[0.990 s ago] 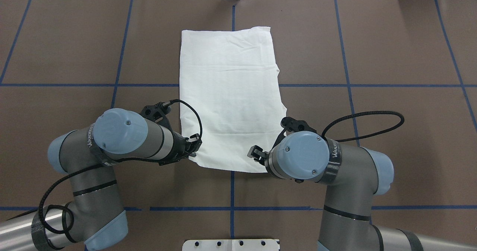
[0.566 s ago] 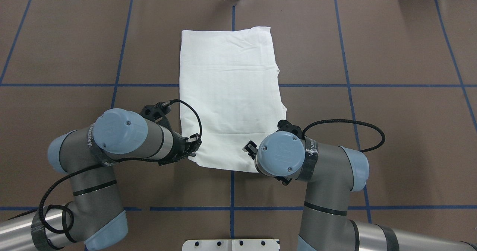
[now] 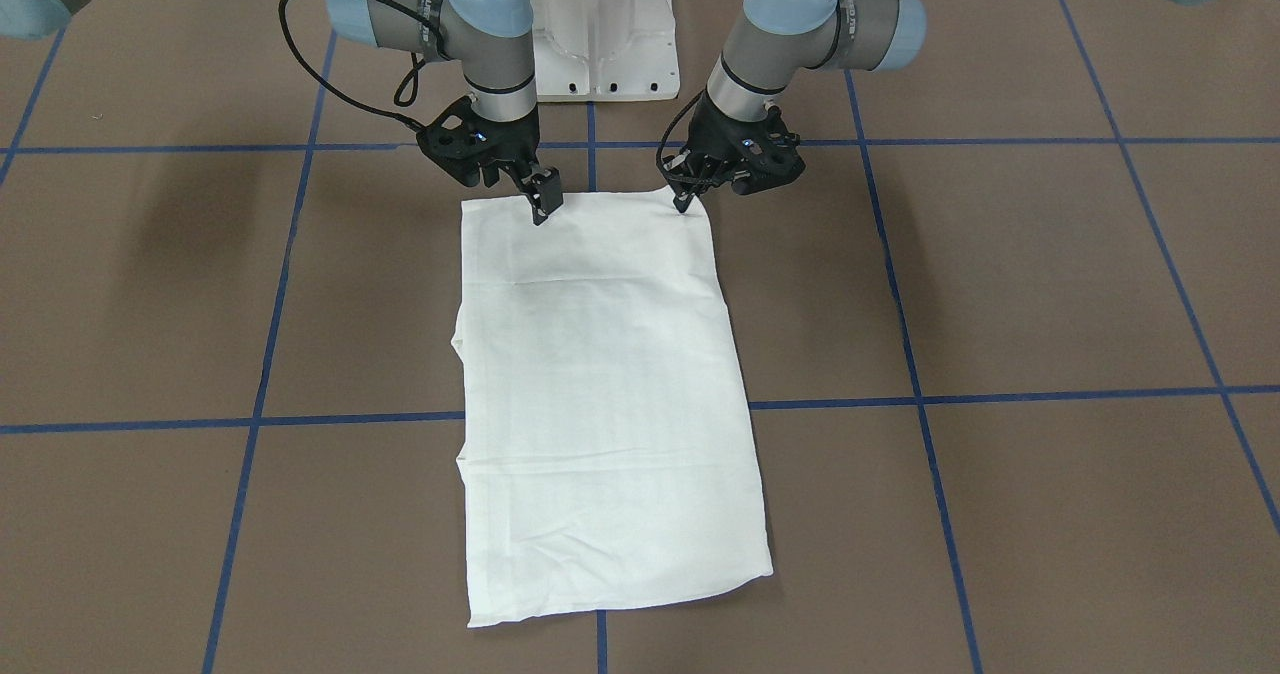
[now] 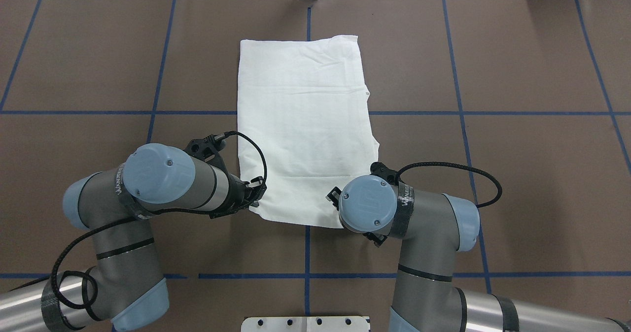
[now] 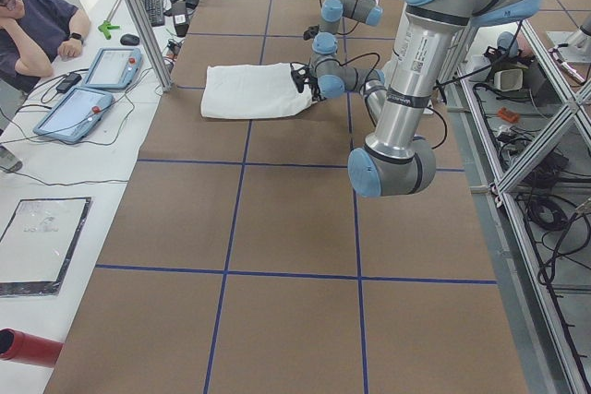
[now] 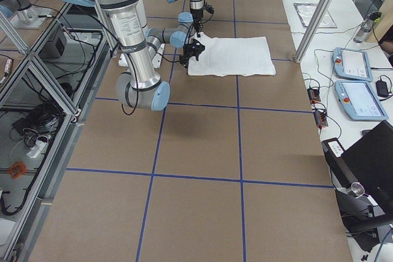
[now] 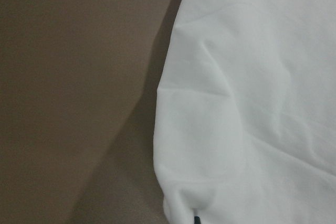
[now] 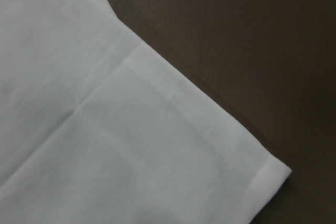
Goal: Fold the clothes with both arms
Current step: 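Grasp the shirt's near corners with both grippers, then lift the near edge with both grippers and fold it farther from the robot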
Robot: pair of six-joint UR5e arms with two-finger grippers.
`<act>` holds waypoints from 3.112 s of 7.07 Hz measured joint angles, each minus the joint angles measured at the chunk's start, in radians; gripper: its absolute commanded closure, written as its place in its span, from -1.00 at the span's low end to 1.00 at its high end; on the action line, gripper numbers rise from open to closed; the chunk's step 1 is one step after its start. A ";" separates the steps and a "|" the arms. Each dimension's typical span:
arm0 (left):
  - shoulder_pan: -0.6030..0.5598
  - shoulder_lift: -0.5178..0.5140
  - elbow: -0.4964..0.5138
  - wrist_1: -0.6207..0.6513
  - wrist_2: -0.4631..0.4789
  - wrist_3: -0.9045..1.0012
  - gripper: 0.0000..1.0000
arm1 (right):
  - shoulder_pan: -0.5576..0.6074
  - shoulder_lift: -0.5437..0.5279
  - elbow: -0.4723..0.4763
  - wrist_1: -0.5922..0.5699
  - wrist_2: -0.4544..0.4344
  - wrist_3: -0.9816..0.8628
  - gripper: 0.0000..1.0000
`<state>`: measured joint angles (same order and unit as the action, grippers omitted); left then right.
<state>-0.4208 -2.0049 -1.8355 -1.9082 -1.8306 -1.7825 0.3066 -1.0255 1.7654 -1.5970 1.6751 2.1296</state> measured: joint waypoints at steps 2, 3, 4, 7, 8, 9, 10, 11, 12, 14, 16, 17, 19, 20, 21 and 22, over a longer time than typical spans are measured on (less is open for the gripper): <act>-0.001 0.000 -0.001 0.000 0.000 0.000 1.00 | -0.005 -0.001 -0.017 0.002 0.000 0.001 -0.99; -0.001 0.000 0.000 0.000 0.001 0.000 1.00 | -0.009 -0.003 -0.020 0.002 0.000 0.000 -0.88; -0.001 0.001 0.000 0.000 0.001 0.000 1.00 | -0.012 -0.003 -0.021 0.001 0.000 0.000 -0.38; -0.001 0.003 0.003 -0.001 0.001 0.000 1.00 | -0.013 0.002 -0.019 0.001 0.001 0.000 0.85; -0.001 0.003 0.004 -0.002 0.001 0.000 1.00 | -0.013 0.004 -0.019 0.003 0.002 -0.001 1.00; -0.001 0.003 0.005 -0.002 0.002 0.000 1.00 | -0.013 0.006 -0.018 0.004 0.005 -0.001 1.00; 0.000 0.003 0.006 -0.002 0.002 0.000 1.00 | -0.012 0.012 -0.019 0.008 0.007 -0.001 1.00; 0.000 0.003 0.006 -0.002 0.002 0.000 1.00 | -0.010 0.018 -0.019 0.016 0.008 -0.001 1.00; 0.000 0.003 0.007 -0.003 0.002 0.000 1.00 | -0.005 0.023 -0.017 0.022 0.008 -0.001 1.00; 0.000 0.001 0.001 -0.003 0.001 0.000 1.00 | 0.008 0.027 0.000 0.026 0.008 0.004 1.00; 0.000 0.005 -0.035 0.000 -0.004 0.000 1.00 | 0.018 0.006 0.063 0.025 0.031 0.012 1.00; 0.002 0.010 -0.067 0.003 -0.008 -0.001 1.00 | 0.019 -0.010 0.102 0.021 0.071 0.011 1.00; 0.012 0.025 -0.174 0.068 -0.075 -0.004 1.00 | 0.019 -0.049 0.195 0.013 0.188 0.009 1.00; 0.025 0.030 -0.242 0.134 -0.121 -0.008 1.00 | 0.018 -0.073 0.242 0.012 0.261 0.008 1.00; 0.051 0.036 -0.311 0.204 -0.149 -0.011 1.00 | 0.012 -0.089 0.286 0.012 0.310 0.007 1.00; 0.076 0.038 -0.356 0.252 -0.161 -0.014 1.00 | 0.003 -0.097 0.322 0.012 0.329 0.006 1.00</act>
<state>-0.3446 -1.9670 -2.1919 -1.6567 -1.9913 -1.7966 0.3091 -1.1225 2.0871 -1.5852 2.0046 2.1356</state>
